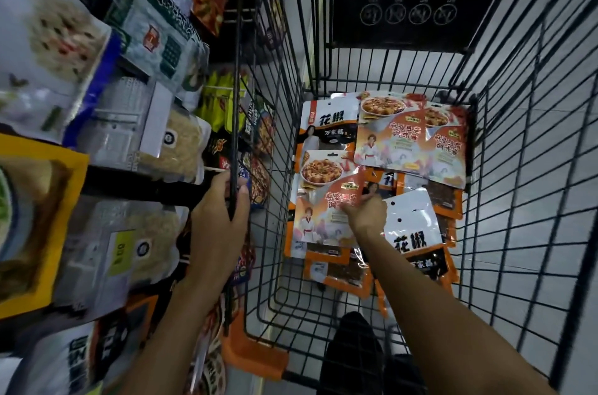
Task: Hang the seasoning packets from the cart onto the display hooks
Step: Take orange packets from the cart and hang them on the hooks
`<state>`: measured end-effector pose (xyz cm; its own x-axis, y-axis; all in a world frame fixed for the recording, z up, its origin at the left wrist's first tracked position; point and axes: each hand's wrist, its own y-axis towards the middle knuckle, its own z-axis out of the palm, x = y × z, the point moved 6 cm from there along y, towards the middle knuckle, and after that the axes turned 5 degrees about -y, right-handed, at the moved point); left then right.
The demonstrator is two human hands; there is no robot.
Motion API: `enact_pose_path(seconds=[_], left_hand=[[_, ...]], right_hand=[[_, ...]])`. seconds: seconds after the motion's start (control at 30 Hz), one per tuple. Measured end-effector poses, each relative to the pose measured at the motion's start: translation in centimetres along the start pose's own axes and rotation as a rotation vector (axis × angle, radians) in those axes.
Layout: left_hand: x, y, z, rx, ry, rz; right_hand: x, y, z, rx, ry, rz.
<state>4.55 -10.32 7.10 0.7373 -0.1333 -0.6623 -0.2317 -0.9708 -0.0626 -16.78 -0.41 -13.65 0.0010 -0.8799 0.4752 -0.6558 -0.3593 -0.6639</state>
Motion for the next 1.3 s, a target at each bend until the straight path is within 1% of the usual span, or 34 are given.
enact_pose_path(seconds=[0.13, 0.27, 0.53, 0.63, 0.7, 0.8, 0.83, 0.9, 0.93, 0.97, 1.0, 1.03, 1.13, 1.2, 1.23, 1.3], left_hand=[[0.1, 0.2, 0.0, 0.007, 0.001, 0.016], [0.0, 0.2, 0.0, 0.011, -0.002, 0.028], [-0.2, 0.1, 0.0, -0.001, -0.012, 0.053], [-0.4, 0.1, -0.1, -0.004, -0.010, 0.060], [-0.6, 0.1, -0.3, 0.009, 0.004, 0.052], [-1.8, -0.2, -1.5, -0.032, 0.080, 0.038], [-2.7, -0.3, -2.1, -0.067, 0.127, 0.078], [-5.3, -0.8, -2.7, -0.130, 0.236, 0.251], [-6.7, -1.0, -2.5, -0.149, 0.259, 0.331], [-7.8, -1.0, -2.0, -0.146, 0.240, 0.374], [-8.6, -0.9, -1.1, -0.110, 0.174, 0.354], [-9.1, -0.6, 0.1, -0.038, 0.067, 0.262], [-8.5, 0.2, 4.6, 0.310, -0.329, -0.171], [-7.8, 0.0, 7.2, 0.509, -0.586, -0.350], [-7.4, -0.1, 8.2, 0.563, -0.678, -0.398], [-6.3, 0.1, 9.6, 0.582, -0.766, -0.483]], right_hand=[[0.2, -0.7, 0.9, 0.007, 0.142, -0.038], [0.7, -1.1, 1.4, 0.057, 0.225, -0.067], [-0.1, -2.0, 2.3, 0.204, 0.270, -0.025], [0.5, -2.9, 1.0, 0.171, 0.263, -0.059], [0.8, -3.7, -1.0, 0.169, 0.319, -0.093], [1.0, -5.3, -4.5, 0.276, 0.497, -0.094], [1.2, -5.8, -5.9, 0.315, 0.552, -0.101], [1.8, -6.8, -8.6, 0.384, 0.647, -0.110], [2.0, -7.3, -9.8, 0.422, 0.693, -0.102], [2.3, -7.8, -10.9, 0.466, 0.733, -0.099], [2.7, -8.3, -11.8, 0.513, 0.766, -0.099], [3.1, -8.7, -12.5, 0.562, 0.801, -0.098], [4.3, -9.9, -13.8, 0.687, 0.917, -0.071], [5.0, -10.0, -13.9, 0.743, 0.944, -0.057], [5.3, -9.8, -13.8, 0.759, 0.936, -0.062], [5.7, -8.9, -13.4, 0.759, 0.895, -0.088]])
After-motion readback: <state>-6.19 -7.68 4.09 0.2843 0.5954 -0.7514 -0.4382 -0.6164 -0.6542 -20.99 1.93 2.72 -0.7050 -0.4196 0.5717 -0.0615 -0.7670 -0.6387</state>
